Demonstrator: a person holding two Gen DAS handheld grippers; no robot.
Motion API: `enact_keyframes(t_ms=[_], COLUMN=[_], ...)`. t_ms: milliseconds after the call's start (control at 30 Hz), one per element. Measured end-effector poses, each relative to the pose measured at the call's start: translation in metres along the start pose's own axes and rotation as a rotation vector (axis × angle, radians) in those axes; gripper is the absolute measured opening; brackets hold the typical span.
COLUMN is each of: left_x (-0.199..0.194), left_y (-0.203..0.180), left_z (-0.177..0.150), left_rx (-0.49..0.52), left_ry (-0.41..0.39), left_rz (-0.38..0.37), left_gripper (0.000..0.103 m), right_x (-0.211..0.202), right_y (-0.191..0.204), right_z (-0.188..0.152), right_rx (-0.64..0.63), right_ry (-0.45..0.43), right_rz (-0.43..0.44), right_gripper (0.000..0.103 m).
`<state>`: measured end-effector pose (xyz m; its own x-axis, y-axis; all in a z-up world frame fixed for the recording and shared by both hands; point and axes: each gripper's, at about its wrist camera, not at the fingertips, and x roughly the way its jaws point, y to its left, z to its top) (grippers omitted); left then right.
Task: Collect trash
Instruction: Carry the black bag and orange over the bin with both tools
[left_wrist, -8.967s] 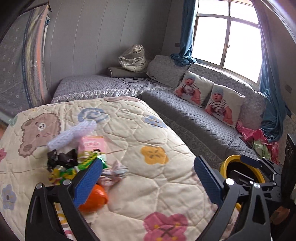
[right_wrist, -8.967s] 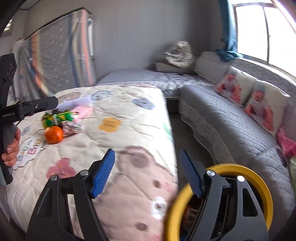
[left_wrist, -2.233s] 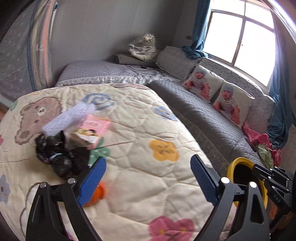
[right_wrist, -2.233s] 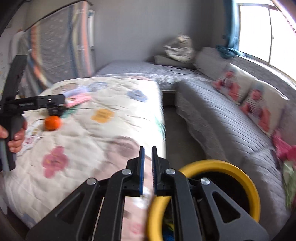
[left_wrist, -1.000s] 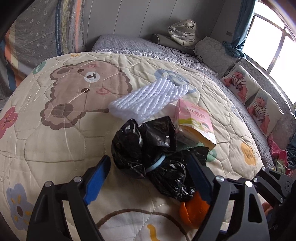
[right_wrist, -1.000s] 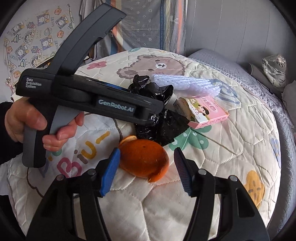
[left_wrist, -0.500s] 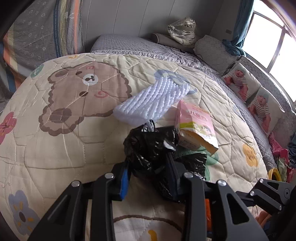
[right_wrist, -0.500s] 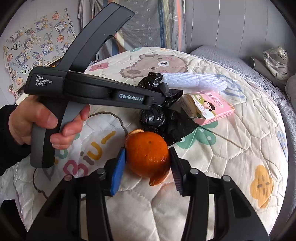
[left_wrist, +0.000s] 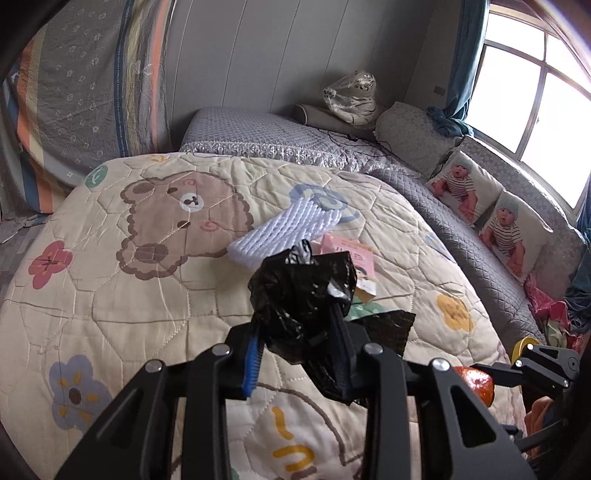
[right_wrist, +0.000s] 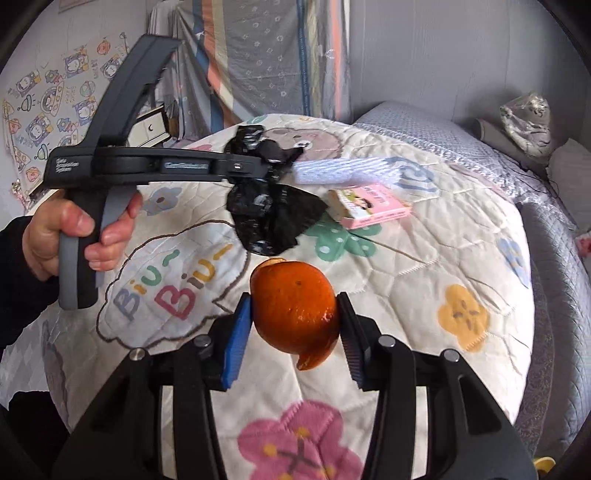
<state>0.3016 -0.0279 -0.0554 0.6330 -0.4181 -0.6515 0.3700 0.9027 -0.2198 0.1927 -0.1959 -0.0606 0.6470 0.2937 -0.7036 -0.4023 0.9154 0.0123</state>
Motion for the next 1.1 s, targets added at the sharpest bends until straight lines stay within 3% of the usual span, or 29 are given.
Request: enact_keyframes(t_ms=[367, 633, 1100], left_x=[-0.052, -0.058, -0.049], left_y=[-0.086, -0.161, -0.298], left_z=[-0.006, -0.013, -0.044], left_rx=[0.1, 0.19, 0.406], left_ry=[-0.1, -0.089, -0.08], left_rz=[-0.052, -0.139, -0.287], left_gripper=[0.03, 0.03, 0.03], right_x=[-0.056, -0.099, -0.183], right_y=[-0.051, -0.088, -0.156], right_z=[-0.02, -0.049, -0.159], right_rx=[0.142, 0.23, 0.475], right_ry=[-0.114, -0.165, -0.187], right_rz=[-0.162, -0.272, -0.544], right_gripper=[0.043, 0.043, 0.044])
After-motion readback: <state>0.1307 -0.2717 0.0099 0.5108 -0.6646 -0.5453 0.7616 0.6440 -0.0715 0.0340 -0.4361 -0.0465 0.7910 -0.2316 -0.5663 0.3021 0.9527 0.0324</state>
